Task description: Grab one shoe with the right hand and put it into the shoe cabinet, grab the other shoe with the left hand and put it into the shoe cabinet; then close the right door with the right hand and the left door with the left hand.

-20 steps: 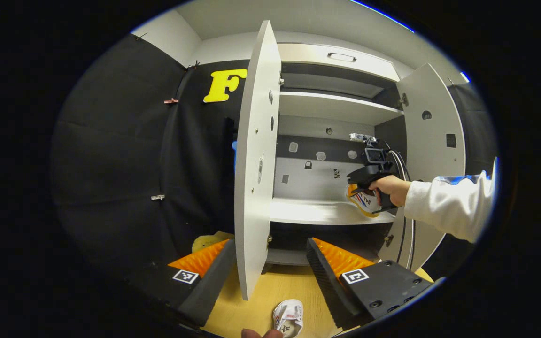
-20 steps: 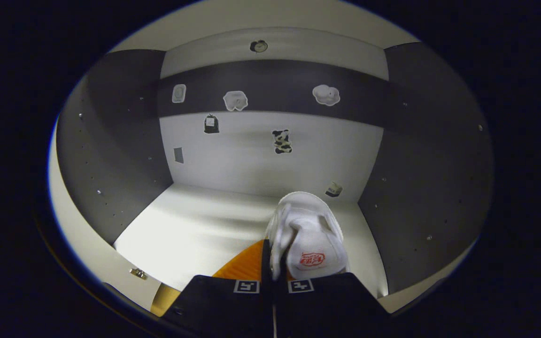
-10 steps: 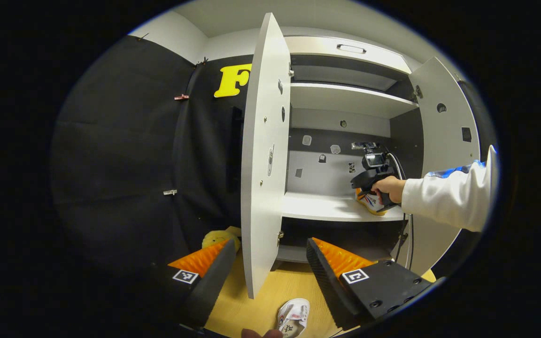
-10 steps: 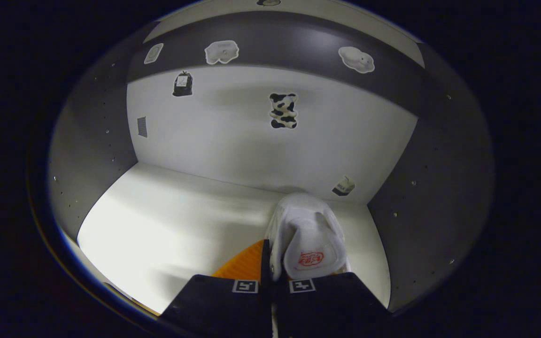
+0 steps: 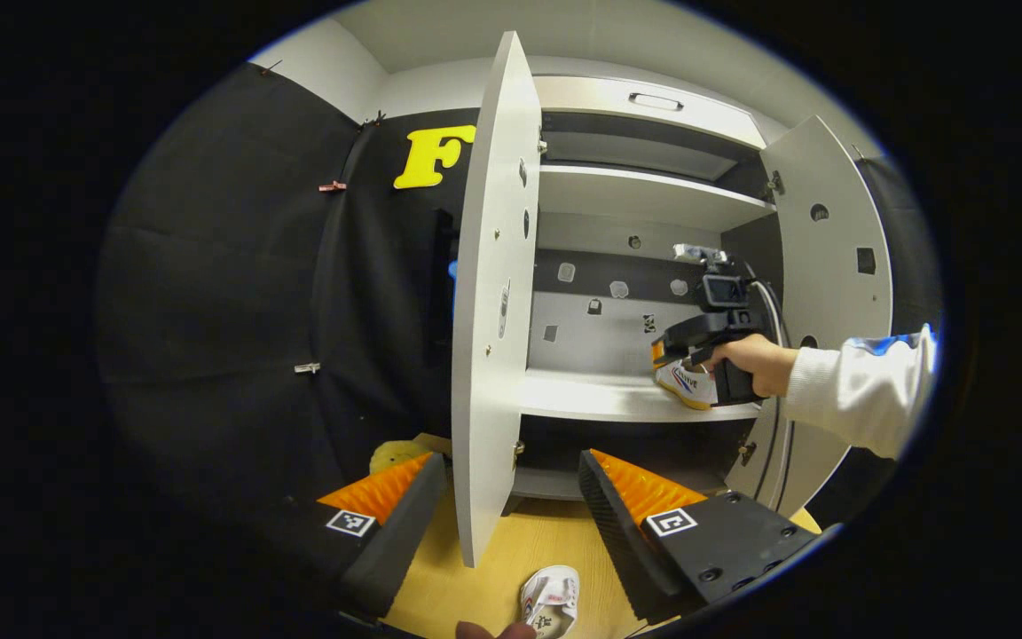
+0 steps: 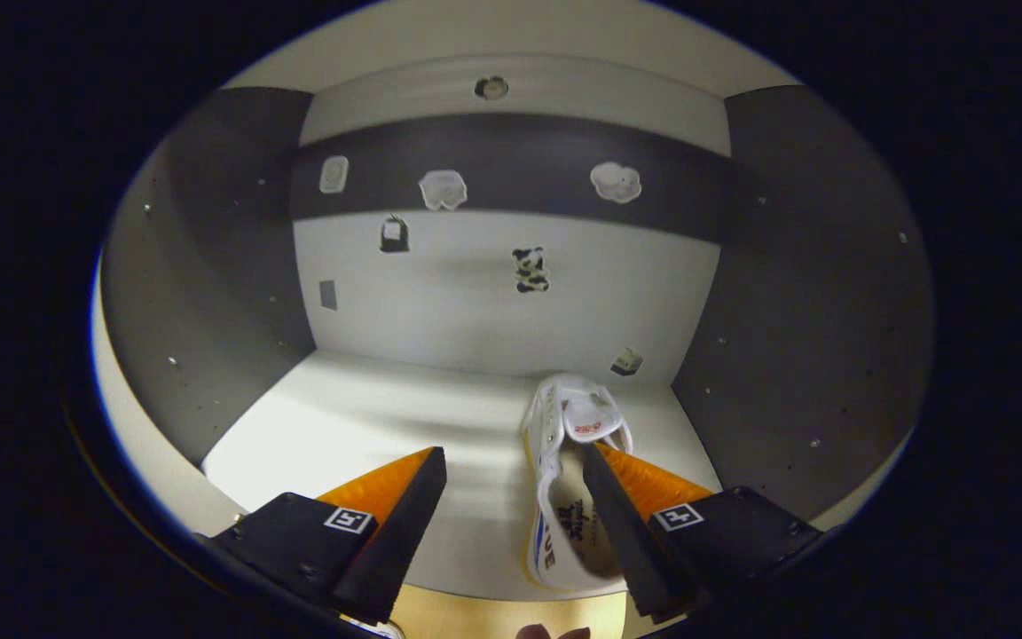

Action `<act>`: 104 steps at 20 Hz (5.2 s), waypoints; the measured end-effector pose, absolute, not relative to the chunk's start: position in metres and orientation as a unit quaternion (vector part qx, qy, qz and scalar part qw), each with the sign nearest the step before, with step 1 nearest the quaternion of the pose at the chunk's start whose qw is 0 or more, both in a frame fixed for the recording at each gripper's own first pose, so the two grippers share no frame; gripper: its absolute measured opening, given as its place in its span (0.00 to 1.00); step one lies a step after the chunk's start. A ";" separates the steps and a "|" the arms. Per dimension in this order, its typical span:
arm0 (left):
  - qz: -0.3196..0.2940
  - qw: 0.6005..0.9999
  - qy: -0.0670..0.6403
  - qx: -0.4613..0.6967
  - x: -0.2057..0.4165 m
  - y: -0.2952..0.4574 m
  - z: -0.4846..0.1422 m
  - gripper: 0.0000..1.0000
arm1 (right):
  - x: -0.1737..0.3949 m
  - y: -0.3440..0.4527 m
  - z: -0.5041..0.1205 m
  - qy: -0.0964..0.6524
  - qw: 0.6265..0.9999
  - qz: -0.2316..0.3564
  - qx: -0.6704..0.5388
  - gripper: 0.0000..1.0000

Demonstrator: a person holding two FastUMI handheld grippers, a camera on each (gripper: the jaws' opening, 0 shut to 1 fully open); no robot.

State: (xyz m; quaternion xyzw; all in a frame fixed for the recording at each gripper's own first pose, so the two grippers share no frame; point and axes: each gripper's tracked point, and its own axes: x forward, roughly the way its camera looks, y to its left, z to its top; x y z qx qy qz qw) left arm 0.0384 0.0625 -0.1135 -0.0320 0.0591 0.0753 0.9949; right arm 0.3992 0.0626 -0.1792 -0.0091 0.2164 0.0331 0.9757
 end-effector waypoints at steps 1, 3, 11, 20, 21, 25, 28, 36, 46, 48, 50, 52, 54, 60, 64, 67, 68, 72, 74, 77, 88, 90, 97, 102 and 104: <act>0.073 0.995 0.061 -0.030 0.035 0.065 -0.118 0.95 | 0.381 0.064 -0.165 0.195 0.980 0.037 0.005 0.99; 0.070 0.995 0.067 -0.028 0.028 0.069 -0.128 0.95 | 0.340 0.063 -0.141 0.156 0.987 0.040 0.026 0.99; 0.024 0.995 0.091 -0.025 0.007 0.058 -0.188 0.95 | 0.165 0.050 -0.091 0.044 0.997 0.053 0.029 0.98; -0.058 0.972 0.222 0.043 -0.005 0.021 -0.377 0.94 | 0.051 -0.001 -0.054 0.020 0.999 0.040 0.015 0.98; -0.065 0.968 0.236 0.047 -0.002 0.015 -0.398 0.94 | 0.044 -0.010 -0.047 0.016 0.999 0.036 0.015 0.98; -0.079 0.946 0.311 0.056 0.012 0.010 -0.474 0.77 | 0.018 -0.051 -0.025 0.003 1.000 0.009 0.004 0.98; -0.072 0.941 0.325 0.058 0.034 0.012 -0.497 0.58 | 0.014 -0.074 -0.010 -0.005 1.000 -0.025 -0.007 0.98; -0.039 0.956 0.290 0.029 0.084 0.011 -0.498 0.34 | 0.006 -0.140 -0.015 -0.009 0.995 -0.097 -0.001 0.98; -0.038 0.940 0.339 0.006 0.078 0.012 -0.480 0.05 | 0.007 -0.170 -0.019 -0.006 0.994 -0.109 0.012 0.98; -0.033 0.945 0.327 0.006 0.078 0.010 -0.454 0.05 | 0.010 -0.172 -0.020 -0.006 0.995 -0.102 0.021 0.98; -0.022 0.948 0.317 -0.012 0.080 0.005 -0.422 0.05 | 0.012 -0.177 -0.022 -0.003 0.995 -0.097 0.029 0.98; -0.003 0.951 0.308 -0.014 0.086 0.005 -0.389 0.05 | 0.014 -0.183 -0.027 0.006 0.995 -0.094 0.039 0.98; 0.011 0.955 0.297 -0.016 0.094 0.002 -0.353 0.05 | 0.015 -0.195 -0.035 0.019 0.994 -0.095 0.049 0.98; 0.025 0.965 0.259 -0.032 0.146 -0.021 -0.256 0.05 | 0.026 -0.225 -0.066 0.059 0.991 -0.088 0.078 0.97; 0.030 0.973 0.228 -0.033 0.206 -0.037 -0.192 0.05 | 0.035 -0.242 -0.074 0.067 0.991 -0.079 0.084 0.97; 0.048 0.976 0.209 -0.031 0.257 -0.036 -0.149 0.05 | 0.046 -0.254 -0.077 0.068 0.991 -0.073 0.089 0.97; 0.055 0.977 0.205 -0.026 0.274 -0.034 -0.137 0.05 | 0.048 -0.259 -0.079 0.070 0.991 -0.071 0.092 0.97; 0.074 0.975 0.207 -0.017 0.346 -0.034 -0.111 0.05 | 0.061 -0.271 -0.090 0.080 0.990 -0.065 0.096 1.00; 0.080 0.971 0.225 -0.007 0.380 -0.034 -0.116 0.05 | 0.067 -0.280 -0.091 0.076 0.990 -0.070 0.092 0.97; 0.091 0.962 0.257 -0.007 0.423 -0.034 -0.131 0.05 | 0.079 -0.292 -0.092 0.072 0.992 -0.071 0.080 0.97; 0.112 0.944 0.305 0.054 0.494 -0.034 -0.166 0.05 | 0.105 -0.335 -0.105 0.069 0.989 -0.102 0.084 0.97; 0.113 0.941 0.313 0.063 0.494 -0.037 -0.169 0.06 | 0.107 -0.334 -0.106 0.069 0.989 -0.101 0.086 0.97; 0.096 0.947 0.293 0.095 0.474 -0.041 -0.147 0.52 | 0.094 -0.320 -0.102 0.071 0.989 -0.097 0.088 1.00; 0.061 0.968 0.233 0.071 0.437 -0.055 -0.114 0.95 | 0.084 -0.303 -0.093 0.070 0.989 -0.091 0.094 0.98; 0.044 0.974 0.211 0.065 0.419 -0.065 -0.097 0.97 | 0.082 -0.296 -0.088 0.069 0.990 -0.086 0.089 0.98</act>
